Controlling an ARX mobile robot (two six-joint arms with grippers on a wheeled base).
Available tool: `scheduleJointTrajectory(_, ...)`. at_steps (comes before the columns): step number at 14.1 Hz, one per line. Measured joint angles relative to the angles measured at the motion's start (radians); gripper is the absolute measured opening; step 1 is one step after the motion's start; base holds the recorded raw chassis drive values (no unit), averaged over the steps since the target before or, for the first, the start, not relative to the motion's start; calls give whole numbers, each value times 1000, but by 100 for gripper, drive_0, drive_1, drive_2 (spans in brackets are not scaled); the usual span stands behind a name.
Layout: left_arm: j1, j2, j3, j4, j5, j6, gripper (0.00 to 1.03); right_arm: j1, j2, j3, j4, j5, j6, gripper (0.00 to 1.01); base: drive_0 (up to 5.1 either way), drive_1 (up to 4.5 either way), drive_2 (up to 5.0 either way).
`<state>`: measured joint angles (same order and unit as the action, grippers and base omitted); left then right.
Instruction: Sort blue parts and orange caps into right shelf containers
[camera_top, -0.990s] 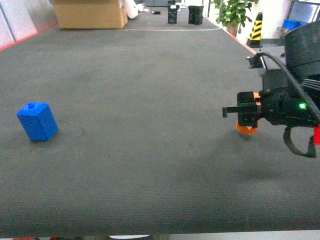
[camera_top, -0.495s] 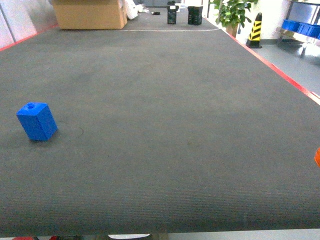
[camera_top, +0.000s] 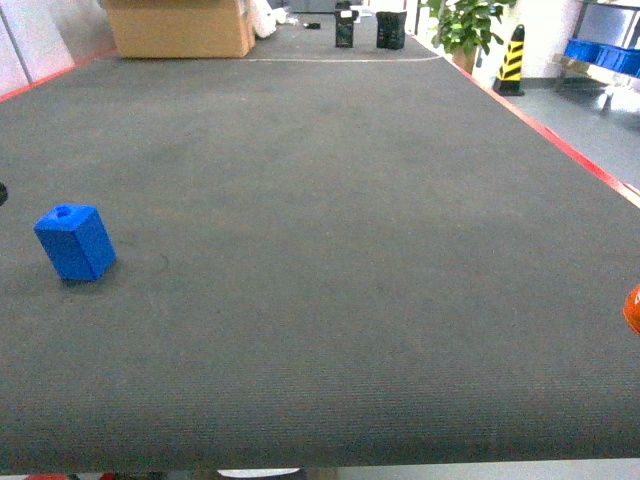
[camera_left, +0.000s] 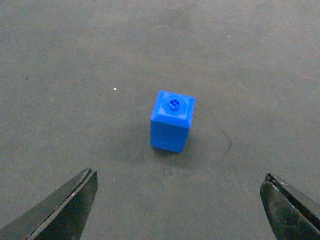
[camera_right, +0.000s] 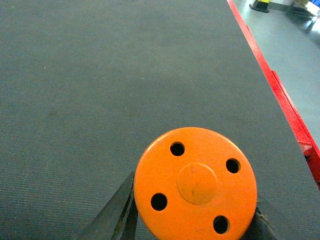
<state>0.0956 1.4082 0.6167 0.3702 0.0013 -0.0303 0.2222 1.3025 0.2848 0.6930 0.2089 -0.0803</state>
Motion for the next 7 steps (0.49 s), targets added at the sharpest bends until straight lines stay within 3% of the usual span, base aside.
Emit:
scheduleJointTrajectory(3,7,427,323,-80,21,8,98,0,0,0,0,0,0,43,0,0,0)
scheduleJointTrajectory(7,8,451,378,-96,34,2,98,0,0,0,0,0,0,43,0,0,0)
